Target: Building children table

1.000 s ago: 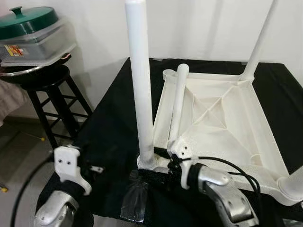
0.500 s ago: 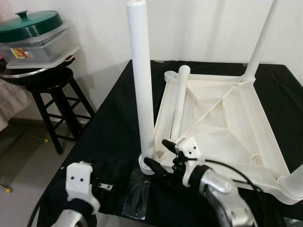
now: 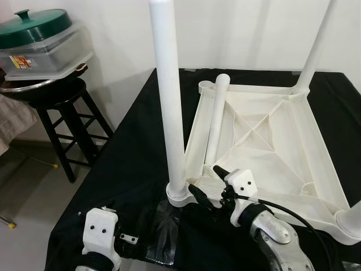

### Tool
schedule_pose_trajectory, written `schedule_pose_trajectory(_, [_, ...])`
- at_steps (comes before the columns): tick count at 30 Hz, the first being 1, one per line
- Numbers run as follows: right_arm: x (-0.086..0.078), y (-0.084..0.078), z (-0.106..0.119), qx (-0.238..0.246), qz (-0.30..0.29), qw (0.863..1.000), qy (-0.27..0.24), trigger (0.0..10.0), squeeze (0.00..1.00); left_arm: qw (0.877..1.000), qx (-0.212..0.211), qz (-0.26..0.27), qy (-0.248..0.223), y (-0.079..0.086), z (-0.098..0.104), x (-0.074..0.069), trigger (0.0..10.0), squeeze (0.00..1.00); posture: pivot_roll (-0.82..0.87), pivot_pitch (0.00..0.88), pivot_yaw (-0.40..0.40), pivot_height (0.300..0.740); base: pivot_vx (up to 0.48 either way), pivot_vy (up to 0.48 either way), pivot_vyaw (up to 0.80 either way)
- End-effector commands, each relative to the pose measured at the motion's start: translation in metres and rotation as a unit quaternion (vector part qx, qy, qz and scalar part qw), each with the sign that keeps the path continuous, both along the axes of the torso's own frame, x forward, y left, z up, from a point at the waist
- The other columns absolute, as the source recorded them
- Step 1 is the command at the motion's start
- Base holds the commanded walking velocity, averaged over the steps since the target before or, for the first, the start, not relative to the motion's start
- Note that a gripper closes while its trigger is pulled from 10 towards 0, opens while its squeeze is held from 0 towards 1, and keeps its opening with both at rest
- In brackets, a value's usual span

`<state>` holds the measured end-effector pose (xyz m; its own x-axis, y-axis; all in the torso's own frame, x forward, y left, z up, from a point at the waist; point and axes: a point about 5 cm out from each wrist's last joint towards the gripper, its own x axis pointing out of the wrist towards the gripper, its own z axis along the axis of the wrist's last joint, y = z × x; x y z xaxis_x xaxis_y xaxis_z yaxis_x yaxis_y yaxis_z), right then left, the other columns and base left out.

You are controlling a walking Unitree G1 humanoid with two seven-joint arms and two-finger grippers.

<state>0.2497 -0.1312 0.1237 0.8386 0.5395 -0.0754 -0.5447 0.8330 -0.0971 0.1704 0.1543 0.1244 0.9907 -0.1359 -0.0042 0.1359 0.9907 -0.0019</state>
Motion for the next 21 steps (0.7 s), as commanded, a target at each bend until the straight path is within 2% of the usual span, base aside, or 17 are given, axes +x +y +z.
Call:
schedule_pose_trajectory(1, [-0.0025, 0.0002, 0.0005, -0.003, 0.000, 1.000, -0.008, 10.0, 0.00, 1.000, -0.026, 0.008, 0.009, 0.0023, -0.0035, 0.0007, 10.0, 0.00, -0.06, 0.086, 0.026, 0.740, 0.000, 0.000, 0.00])
schedule_pose_trajectory(5, [-0.0021, -0.0007, 0.0000, -0.001, 0.000, 1.000, -0.010, 10.0, 0.00, 0.999, -0.038, 0.015, 0.014, 0.0033, -0.0042, 0.0033, 10.0, 0.00, -0.06, 0.079, 0.023, 0.740, 0.000, 0.000, 0.00])
schedule_pose_trajectory(11, [0.0005, -0.0017, 0.0002, -0.002, 0.000, 1.000, -0.011, 10.0, 0.00, 0.999, -0.046, 0.019, 0.014, 0.0029, -0.0051, 0.0058, 10.0, 0.00, -0.07, 0.073, 0.017, 0.740, -0.469, 0.000, 0.00])
schedule_pose_trajectory(21, [0.0019, -0.0005, 0.0006, -0.005, -0.001, 1.000, -0.016, 10.0, 0.00, 0.998, -0.061, 0.011, 0.005, 0.0040, -0.0035, 0.0088, 10.0, 0.00, -0.07, 0.069, 0.009, 0.740, 0.000, 0.000, 0.00])
